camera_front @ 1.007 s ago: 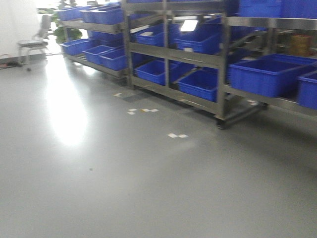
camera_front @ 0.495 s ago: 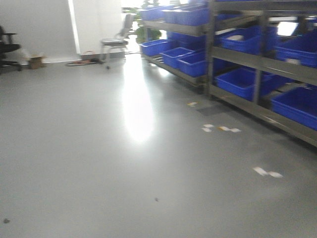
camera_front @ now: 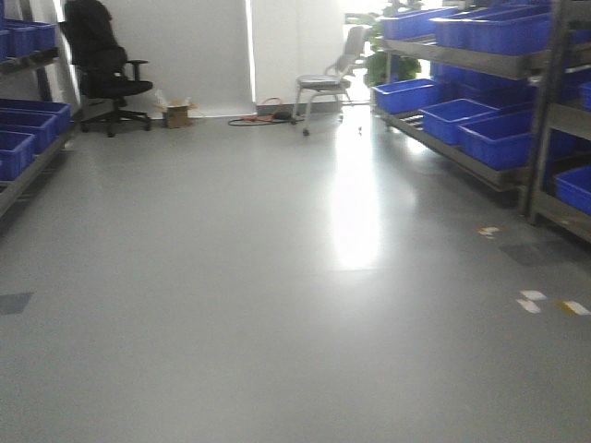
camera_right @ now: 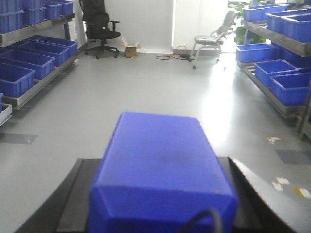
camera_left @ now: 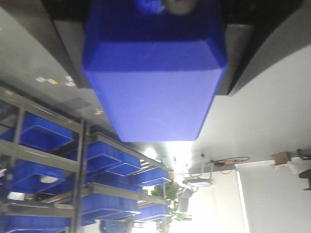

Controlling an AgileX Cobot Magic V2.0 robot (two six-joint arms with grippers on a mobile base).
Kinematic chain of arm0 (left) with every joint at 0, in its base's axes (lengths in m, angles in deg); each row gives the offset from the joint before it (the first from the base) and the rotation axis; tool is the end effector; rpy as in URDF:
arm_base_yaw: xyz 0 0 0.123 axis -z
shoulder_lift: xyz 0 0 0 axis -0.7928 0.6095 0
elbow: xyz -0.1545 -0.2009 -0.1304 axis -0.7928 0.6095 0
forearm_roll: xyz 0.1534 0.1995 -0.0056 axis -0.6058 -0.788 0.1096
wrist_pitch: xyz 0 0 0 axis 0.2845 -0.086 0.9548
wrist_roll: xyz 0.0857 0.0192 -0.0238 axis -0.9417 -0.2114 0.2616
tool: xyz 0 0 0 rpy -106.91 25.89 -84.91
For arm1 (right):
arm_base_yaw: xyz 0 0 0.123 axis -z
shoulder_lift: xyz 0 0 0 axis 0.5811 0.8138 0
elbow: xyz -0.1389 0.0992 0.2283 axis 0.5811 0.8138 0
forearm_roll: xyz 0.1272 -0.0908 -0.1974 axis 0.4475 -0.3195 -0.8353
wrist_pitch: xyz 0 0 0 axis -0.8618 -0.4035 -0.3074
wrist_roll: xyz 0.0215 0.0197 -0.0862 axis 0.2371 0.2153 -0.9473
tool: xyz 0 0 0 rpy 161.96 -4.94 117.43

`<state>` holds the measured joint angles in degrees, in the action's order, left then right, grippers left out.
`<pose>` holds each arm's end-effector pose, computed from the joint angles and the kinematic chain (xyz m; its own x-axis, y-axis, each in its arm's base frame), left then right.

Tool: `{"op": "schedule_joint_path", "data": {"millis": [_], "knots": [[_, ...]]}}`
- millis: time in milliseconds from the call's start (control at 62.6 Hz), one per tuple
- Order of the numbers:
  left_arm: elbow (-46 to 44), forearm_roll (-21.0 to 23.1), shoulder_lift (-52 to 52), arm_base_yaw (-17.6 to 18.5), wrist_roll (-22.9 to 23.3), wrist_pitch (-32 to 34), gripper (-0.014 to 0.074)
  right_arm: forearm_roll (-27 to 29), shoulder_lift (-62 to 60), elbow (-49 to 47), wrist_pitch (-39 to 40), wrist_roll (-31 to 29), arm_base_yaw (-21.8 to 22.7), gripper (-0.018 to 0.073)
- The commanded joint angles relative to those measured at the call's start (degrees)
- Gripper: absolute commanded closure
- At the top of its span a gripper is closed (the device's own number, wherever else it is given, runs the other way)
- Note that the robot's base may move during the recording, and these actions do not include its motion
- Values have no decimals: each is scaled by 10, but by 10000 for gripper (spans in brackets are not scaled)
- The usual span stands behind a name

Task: Pick and sort blue part to right shelf
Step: 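Drive the base to the bin shelf holding both parts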

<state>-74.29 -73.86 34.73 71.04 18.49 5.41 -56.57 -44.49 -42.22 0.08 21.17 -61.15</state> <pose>0.0057 -0.0019 0.3140 -0.0223 0.0075 -0.9997 0.3188 0.9478 0.0000 0.0203 -0.0120 0.3080 -0.0343 0.0106 -0.9994 -0.2283 0.9734 0.0182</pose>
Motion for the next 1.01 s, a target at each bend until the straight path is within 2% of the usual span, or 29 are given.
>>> {"op": "schedule_joint_path", "data": {"millis": [0,991], "knots": [[-16,0,-11,0,4,54,316,-17,10,-16,49,-4,0,415],[-16,0,-11,0,4,54,316,-17,10,-16,49,-4,0,415]]}}
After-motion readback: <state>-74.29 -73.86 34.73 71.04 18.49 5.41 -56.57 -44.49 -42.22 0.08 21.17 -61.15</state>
